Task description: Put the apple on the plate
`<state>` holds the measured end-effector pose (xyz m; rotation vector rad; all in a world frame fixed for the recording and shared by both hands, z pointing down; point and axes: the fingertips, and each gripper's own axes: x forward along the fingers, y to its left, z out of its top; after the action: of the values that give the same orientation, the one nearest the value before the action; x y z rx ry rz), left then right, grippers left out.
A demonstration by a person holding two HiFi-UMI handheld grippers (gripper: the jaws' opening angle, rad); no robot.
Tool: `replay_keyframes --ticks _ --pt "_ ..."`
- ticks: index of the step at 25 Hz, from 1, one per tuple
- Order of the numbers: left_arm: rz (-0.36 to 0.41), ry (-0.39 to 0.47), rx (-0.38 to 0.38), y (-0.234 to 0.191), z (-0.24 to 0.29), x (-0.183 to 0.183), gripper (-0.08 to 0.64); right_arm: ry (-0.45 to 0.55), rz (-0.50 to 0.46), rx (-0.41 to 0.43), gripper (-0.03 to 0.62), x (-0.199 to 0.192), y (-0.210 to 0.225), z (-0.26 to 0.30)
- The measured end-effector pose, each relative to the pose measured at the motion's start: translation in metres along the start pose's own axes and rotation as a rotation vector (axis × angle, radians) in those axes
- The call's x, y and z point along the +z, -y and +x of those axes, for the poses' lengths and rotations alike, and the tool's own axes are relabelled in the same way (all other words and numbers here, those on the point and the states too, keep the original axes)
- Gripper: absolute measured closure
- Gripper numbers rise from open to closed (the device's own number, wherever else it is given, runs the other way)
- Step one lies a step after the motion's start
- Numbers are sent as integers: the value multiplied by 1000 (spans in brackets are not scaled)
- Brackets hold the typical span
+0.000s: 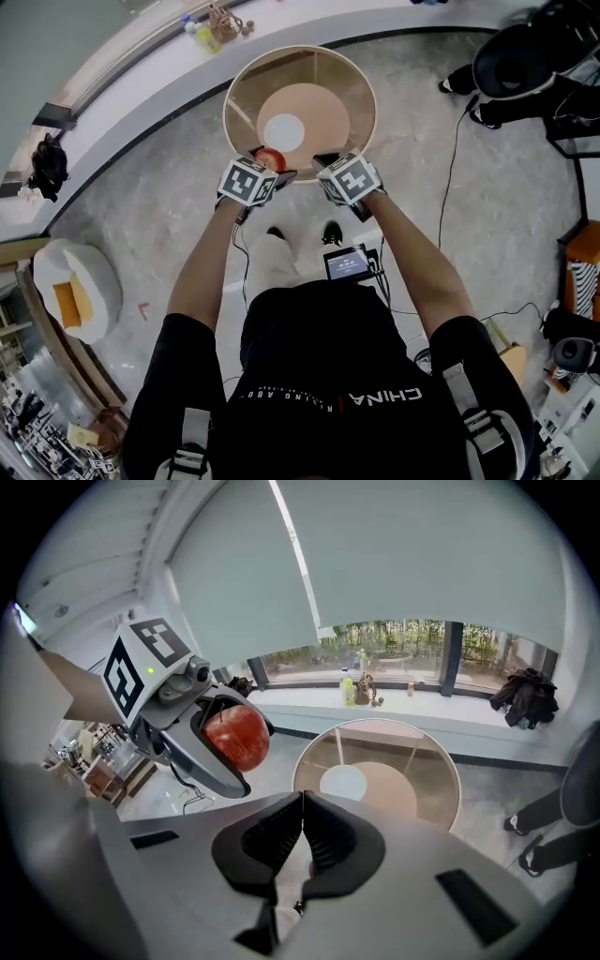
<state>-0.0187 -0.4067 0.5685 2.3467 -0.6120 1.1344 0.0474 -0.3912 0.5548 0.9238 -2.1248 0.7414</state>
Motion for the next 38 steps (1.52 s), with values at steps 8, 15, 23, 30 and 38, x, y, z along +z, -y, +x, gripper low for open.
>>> replay_keyframes --ticks 8,15,23,30,38 --pt "50 -110 -30 -79 107 -20 120 -44 111 8 563 -11 62 100" --pt "81 -141 -41 -158 229 -46 120 -45 222 9 563 -26 120 204" --pt "35 -154 -36 -201 310 -68 120 -100 252 -17 563 -43 162 289" --pt "9 -168 -26 -216 333 -82 120 -136 249 0 565 -55 157 319" --pt "44 -178 31 -230 342 -90 120 -136 246 10 563 -61 152 322"
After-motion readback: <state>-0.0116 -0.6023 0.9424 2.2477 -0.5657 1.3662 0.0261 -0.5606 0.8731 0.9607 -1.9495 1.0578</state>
